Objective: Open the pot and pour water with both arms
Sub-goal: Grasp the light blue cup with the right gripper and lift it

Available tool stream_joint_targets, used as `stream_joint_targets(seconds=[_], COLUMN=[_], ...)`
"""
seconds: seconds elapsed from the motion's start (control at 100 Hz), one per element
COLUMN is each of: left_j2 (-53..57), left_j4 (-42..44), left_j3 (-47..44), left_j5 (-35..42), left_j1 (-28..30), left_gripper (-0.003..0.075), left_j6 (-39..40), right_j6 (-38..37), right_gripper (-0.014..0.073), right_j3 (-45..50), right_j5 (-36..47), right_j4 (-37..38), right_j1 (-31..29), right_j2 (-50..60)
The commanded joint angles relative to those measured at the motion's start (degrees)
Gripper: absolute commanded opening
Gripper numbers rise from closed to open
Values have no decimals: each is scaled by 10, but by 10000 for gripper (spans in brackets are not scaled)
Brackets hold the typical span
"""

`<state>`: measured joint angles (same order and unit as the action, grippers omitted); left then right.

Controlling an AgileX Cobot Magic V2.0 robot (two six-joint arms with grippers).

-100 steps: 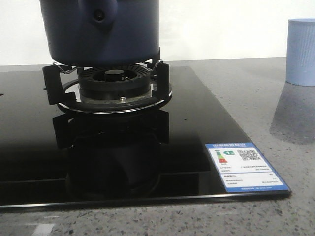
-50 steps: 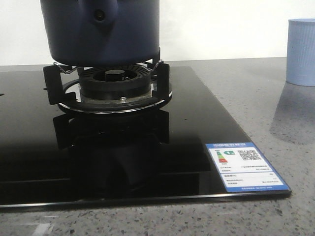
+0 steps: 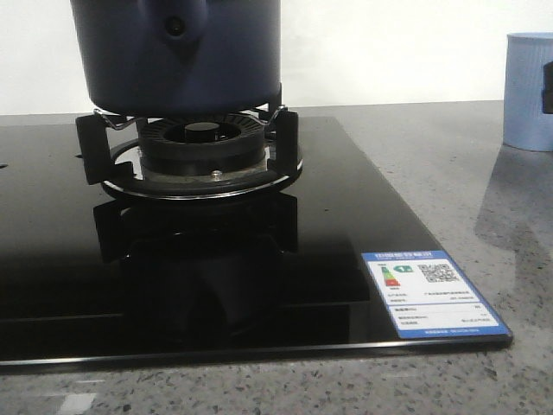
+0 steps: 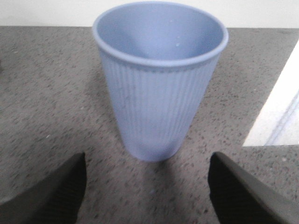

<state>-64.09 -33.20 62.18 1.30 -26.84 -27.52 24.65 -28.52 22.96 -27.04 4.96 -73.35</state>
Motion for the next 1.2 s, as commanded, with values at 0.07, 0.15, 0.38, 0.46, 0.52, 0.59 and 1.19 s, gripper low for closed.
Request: stream_joint_targets(seconds=[0.07,0.15,0.38,0.46,0.52,0.59,1.19], left_j2=[17,17,17,17,17,17,17], left_j4=[2,2,2,2,2,2,2], left_j3=[20,20,20,20,20,20,20], left_j5=[53,53,53,53,53,53,53], left_j1=[2,2,2,2,2,2,2], left_gripper=[356,356,356,356,356,356,356], left_j6=[0,0,0,0,0,0,0], right_j6=[-6,-9,-32,-38,-44,-44,-44], right_gripper=[495,495,495,495,495,495,580], right_j3=[-23,-33,-74,-91,-103,-117,-165], right_j5=[122,125,127,128,128,128,230], right_j4=[-2,8,26,26,29,29,50], right_j1=[0,0,0,0,0,0,-2], right_j2=[-23,-39,-96,-114,-129,-146,-244])
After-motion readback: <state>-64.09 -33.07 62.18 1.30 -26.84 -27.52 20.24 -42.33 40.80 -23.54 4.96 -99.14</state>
